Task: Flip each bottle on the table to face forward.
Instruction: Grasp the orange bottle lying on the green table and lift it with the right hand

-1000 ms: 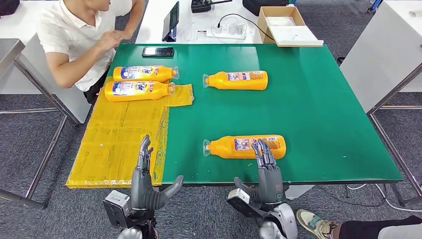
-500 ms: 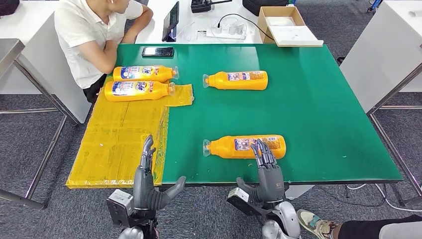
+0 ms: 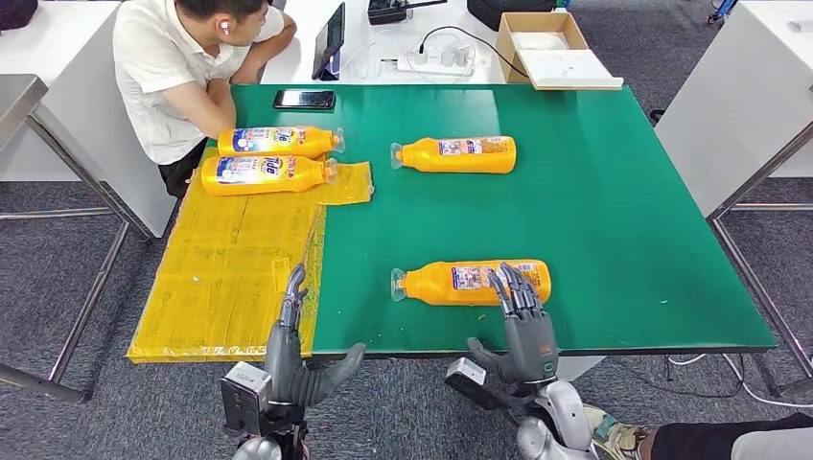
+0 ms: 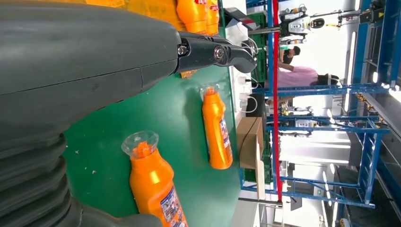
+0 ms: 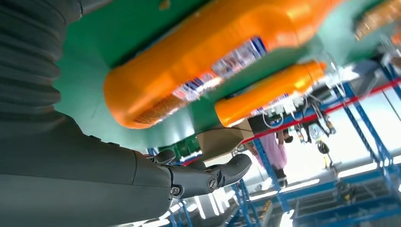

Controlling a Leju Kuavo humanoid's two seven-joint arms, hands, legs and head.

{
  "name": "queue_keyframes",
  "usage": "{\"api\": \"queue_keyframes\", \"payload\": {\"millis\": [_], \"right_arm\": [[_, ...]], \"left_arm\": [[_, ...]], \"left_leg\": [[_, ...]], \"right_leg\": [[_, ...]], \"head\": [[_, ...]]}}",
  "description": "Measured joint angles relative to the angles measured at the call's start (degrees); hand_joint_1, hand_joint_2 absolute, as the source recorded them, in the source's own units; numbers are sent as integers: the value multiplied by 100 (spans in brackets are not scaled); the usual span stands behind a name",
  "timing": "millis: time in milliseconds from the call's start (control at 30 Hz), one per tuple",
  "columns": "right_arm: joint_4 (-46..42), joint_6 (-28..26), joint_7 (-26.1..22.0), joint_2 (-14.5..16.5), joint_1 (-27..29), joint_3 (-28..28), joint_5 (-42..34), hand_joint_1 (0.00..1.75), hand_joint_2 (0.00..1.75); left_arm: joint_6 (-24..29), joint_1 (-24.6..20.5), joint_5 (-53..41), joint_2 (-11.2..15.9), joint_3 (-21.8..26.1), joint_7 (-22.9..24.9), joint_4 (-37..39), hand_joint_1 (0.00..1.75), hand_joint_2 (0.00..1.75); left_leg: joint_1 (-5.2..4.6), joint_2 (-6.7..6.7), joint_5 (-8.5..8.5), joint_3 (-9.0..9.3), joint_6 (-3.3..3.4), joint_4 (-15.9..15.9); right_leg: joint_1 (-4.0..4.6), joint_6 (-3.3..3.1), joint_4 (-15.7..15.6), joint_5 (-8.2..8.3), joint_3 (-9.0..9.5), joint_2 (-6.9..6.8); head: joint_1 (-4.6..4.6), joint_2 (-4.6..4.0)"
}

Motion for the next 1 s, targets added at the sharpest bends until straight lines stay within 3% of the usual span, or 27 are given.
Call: {"api": "queue_keyframes", "payload": {"millis": [133, 333, 633, 1000], "right_arm": [[-107, -1, -330, 134, -1, -128, -148, 0, 175], [-52, -1, -55, 179, -39, -431, 741, 0, 175], [1081, 1, 813, -214, -778, -603, 1328, 0, 175], [1823, 1, 943, -379, -1177, -601, 1415, 0, 175]], "left_arm": [[0, -62, -5, -1, -43, 58, 115, 0, 175], [-44, -121, -11, -5, -91, 140, 335, 0, 175], [-279, -246, -14, -13, -169, 256, 509, 0, 175], [-315, -282, -10, -15, -169, 272, 563, 0, 175]], "left_leg": [[1, 0, 0, 2, 0, 0], [-1, 0, 0, 0, 0, 0], [-7, 0, 2, 1, 2, 2], [-2, 0, 1, 1, 1, 2]], "right_leg": [[1, 0, 0, 0, 0, 0], [-1, 0, 0, 0, 0, 0], [-5, 3, 0, 3, 2, 0], [-2, 3, 1, 2, 1, 0]], "head": [[-1, -1], [0, -1], [0, -1], [-2, 0]]}}
